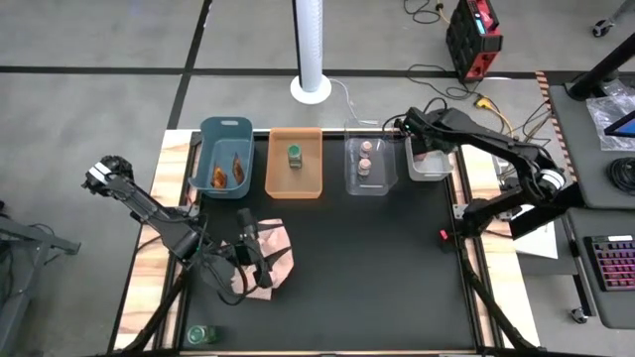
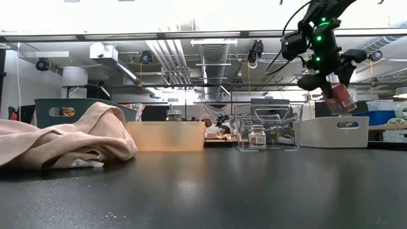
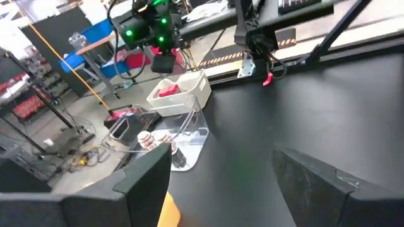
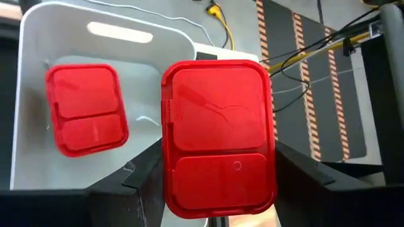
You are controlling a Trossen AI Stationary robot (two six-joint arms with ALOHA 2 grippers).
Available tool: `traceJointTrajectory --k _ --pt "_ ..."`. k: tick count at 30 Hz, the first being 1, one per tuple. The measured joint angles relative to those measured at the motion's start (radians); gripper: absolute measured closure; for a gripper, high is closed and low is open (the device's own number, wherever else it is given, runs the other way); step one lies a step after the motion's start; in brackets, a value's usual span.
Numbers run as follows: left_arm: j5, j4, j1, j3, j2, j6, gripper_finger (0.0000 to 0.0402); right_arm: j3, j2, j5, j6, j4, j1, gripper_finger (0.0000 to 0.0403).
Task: Sort spices by type
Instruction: Put the red seasoning can into the white bin
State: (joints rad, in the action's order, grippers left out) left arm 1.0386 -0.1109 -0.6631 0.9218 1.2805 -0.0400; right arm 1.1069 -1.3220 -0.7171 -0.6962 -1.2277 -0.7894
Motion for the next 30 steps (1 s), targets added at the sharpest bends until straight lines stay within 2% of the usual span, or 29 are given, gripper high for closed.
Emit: traceJointTrajectory --k 3,6,9,20,30 --pt "0.000 0.001 -0.001 0.000 -0.004 -0.033 0.0146 -0.003 0.003 0.024 0.000 -0.011 0.004 0.0193" --pt "0.000 0.000 -0.001 0.000 -0.004 -0.033 0.0146 -0.019 0.025 0.147 0.011 0.037 0.004 0.0193" --pt "0.000 0.003 -0.001 0.000 -0.004 -0.035 0.0146 -0.030 0.035 0.221 0.011 0.060 0.006 0.0193" --pt "-0.001 0.011 -0.001 0.000 -0.004 -0.048 0.0146 -0.060 0.036 0.299 -0.031 0.068 0.013 0.0193" --pt "-0.003 0.012 -0.005 0.000 -0.004 -0.054 0.0146 -0.209 0.036 0.297 -0.028 0.253 0.012 0.0193"
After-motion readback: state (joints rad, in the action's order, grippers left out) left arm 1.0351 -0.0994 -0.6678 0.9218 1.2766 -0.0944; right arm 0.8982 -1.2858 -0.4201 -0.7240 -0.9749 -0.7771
